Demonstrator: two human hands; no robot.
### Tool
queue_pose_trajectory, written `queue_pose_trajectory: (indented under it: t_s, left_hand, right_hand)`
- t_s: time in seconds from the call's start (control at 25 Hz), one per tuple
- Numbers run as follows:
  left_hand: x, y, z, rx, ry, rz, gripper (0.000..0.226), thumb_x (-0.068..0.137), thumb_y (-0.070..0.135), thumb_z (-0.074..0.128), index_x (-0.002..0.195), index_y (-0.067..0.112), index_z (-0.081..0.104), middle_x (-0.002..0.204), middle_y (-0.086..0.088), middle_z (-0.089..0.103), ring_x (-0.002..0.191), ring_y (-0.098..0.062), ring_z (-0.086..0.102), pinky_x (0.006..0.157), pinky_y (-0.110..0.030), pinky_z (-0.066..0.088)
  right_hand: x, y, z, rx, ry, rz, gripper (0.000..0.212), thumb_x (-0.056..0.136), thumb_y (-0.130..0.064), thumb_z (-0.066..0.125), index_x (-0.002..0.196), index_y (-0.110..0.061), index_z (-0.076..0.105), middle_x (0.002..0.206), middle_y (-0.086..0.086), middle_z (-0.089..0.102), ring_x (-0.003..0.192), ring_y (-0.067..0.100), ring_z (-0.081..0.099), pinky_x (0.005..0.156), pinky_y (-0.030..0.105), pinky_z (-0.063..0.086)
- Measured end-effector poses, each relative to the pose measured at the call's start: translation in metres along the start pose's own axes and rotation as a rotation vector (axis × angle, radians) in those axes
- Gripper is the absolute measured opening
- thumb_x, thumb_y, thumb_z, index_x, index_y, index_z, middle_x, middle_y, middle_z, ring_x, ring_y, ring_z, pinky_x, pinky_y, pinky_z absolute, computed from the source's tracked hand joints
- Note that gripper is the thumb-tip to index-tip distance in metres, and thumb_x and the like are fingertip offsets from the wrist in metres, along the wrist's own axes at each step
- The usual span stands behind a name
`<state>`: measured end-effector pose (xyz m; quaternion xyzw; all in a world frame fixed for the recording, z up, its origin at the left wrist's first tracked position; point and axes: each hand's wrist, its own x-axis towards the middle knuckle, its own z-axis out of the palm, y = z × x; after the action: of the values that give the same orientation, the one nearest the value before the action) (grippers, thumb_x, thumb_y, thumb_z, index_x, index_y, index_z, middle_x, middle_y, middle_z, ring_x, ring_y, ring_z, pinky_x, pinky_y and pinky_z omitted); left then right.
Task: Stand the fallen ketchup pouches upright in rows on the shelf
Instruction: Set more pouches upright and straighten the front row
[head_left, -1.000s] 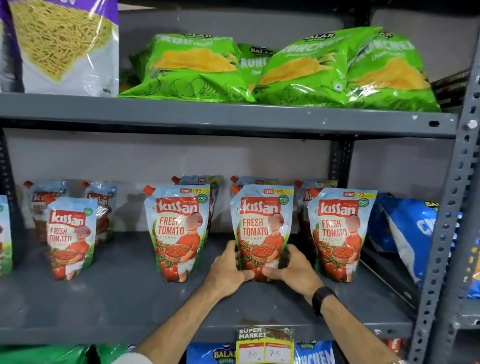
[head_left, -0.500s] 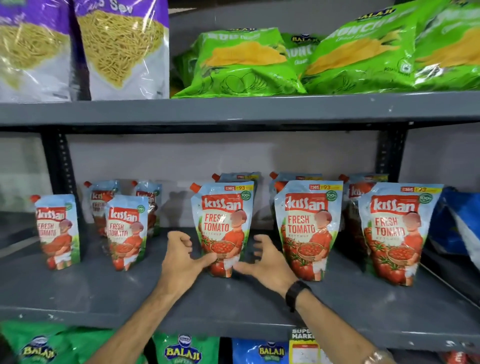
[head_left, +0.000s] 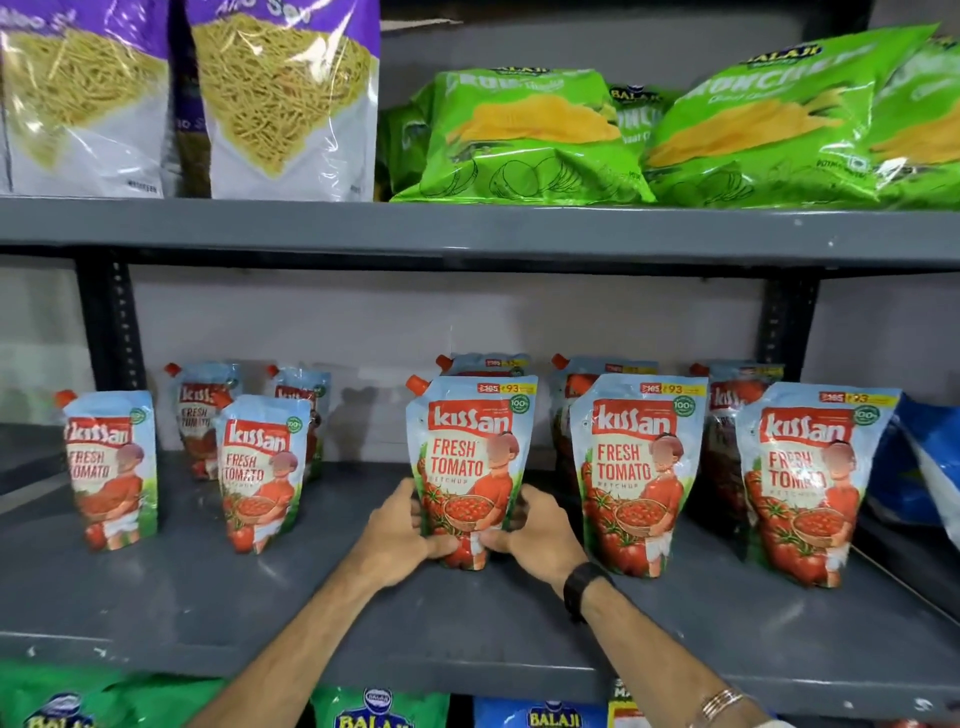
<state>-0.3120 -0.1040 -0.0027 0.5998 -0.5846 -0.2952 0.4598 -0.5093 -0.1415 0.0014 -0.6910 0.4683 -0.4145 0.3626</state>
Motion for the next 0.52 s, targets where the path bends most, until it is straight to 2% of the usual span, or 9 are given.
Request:
queue_pose_trajectory:
  t_s: [0.24, 0.52]
  left_hand:
    - [0.003, 0.001, 0.008, 0.014, -0.003, 0.018, 0.079, 0.071, 0.007, 0.090, 0.137, 0.018, 0.050, 0.123, -0.002, 0.069, 0.113, -0.020, 0.069, 0.105, -0.045, 0.055]
    - [0.004, 0.006, 0.020, 0.060, -0.015, 0.029, 0.078, 0.073, 0.013, 0.090, 0.139, 0.020, 0.048, 0.128, -0.001, 0.068, 0.116, -0.019, 0.068, 0.105, -0.046, 0.055]
  right_hand:
    - [-0.002, 0.000, -0.007, -0.045, 0.013, -0.012, 0.048, 0.072, -0.010, 0.086, 0.116, -0.017, 0.069, 0.110, -0.003, 0.077, 0.098, 0.009, 0.071, 0.095, 0.033, 0.057]
    - [-0.005, 0.002, -0.017, -0.044, -0.007, 0.010, 0.048, 0.076, -0.007, 0.083, 0.120, -0.018, 0.067, 0.114, -0.004, 0.075, 0.099, 0.005, 0.068, 0.098, 0.038, 0.056]
